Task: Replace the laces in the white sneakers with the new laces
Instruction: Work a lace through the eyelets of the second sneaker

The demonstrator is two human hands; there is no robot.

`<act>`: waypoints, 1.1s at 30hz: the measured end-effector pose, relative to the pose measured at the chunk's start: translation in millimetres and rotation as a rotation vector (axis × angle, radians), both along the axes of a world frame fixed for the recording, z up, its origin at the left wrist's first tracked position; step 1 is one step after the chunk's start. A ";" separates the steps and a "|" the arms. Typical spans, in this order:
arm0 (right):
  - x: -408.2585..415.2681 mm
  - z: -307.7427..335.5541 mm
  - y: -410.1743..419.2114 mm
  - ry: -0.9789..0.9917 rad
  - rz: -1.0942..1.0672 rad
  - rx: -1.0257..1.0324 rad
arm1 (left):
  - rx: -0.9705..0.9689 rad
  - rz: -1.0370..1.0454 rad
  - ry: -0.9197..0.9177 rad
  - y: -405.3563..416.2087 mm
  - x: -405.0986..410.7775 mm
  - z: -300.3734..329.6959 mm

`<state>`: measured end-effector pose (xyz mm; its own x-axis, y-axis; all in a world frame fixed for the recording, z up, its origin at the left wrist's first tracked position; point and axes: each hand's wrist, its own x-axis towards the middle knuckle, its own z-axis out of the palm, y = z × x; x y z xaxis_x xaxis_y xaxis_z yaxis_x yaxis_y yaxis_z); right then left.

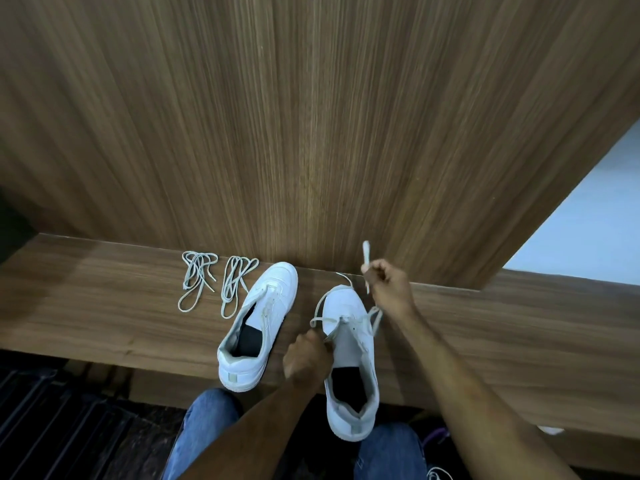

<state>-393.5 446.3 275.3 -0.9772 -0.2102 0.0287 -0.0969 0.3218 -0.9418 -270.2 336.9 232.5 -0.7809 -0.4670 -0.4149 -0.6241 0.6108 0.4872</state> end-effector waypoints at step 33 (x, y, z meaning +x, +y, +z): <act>4.3 -45.6 11.7 -0.011 0.230 0.796 | -0.054 -0.028 -0.052 -0.1 -5.1 -6.0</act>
